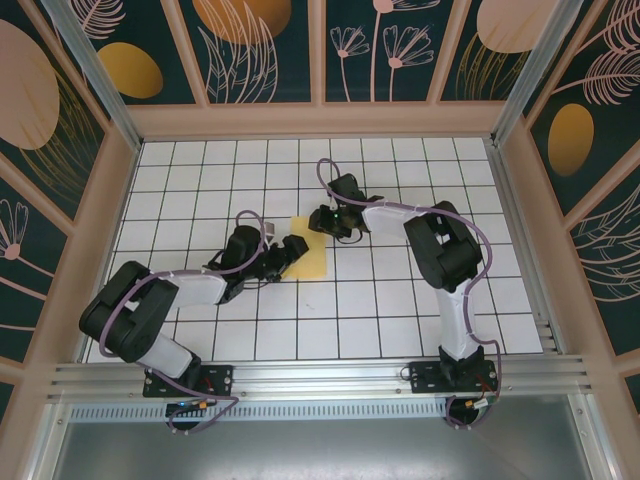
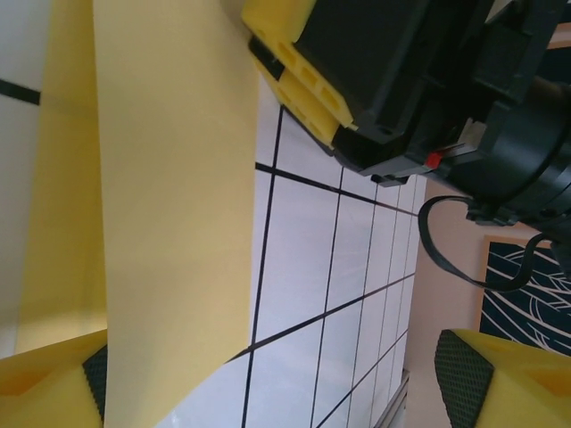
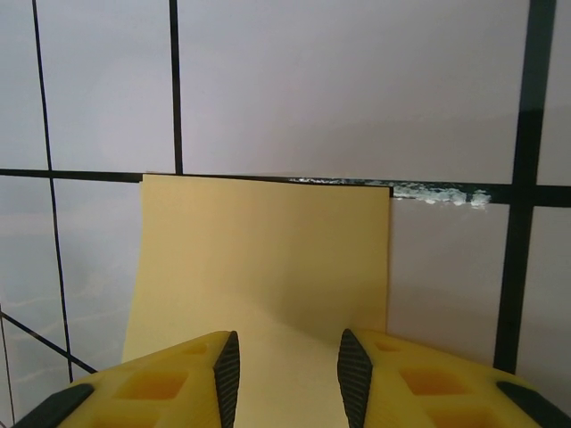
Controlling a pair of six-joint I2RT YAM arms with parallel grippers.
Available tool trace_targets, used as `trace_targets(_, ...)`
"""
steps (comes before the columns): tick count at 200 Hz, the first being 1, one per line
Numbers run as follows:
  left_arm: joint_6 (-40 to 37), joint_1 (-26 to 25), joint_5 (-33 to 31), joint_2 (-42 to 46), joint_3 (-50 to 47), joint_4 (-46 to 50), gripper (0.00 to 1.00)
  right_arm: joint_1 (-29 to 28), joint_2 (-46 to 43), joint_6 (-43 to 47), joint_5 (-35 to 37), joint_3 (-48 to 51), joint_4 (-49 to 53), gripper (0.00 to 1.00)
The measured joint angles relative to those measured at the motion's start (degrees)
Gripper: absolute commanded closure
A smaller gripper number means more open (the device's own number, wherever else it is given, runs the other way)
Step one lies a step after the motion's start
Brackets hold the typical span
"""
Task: Fold a paper plane with a square sheet of paper (pick it up from the middle)
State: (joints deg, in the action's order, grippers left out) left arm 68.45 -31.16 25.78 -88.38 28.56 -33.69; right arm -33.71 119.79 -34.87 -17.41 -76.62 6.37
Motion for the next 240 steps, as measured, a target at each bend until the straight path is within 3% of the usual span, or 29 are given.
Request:
trace_targets(92,2.36,-0.04,0.68,-2.34,1.92,-3.52,0.20,0.68,-0.17,0.00,-1.44,1.05,-1.44,0.67)
trace_targets(157,2.25,-0.17,-3.52,1.07,-3.65,2.78,0.70,0.76,-0.17,0.00,-1.77,1.07,-1.46,0.67)
trace_targets(202,0.13,-0.48,-6.43,1.01,-1.60,8.48,0.88,0.79,-0.17,0.00,-1.81,1.20,-1.64,0.67)
trace_targets(240,-2.91,-0.52,-8.96,-0.20,3.74,14.60,0.91,0.79,-0.17,0.00,-1.84,1.31,-1.86,0.67)
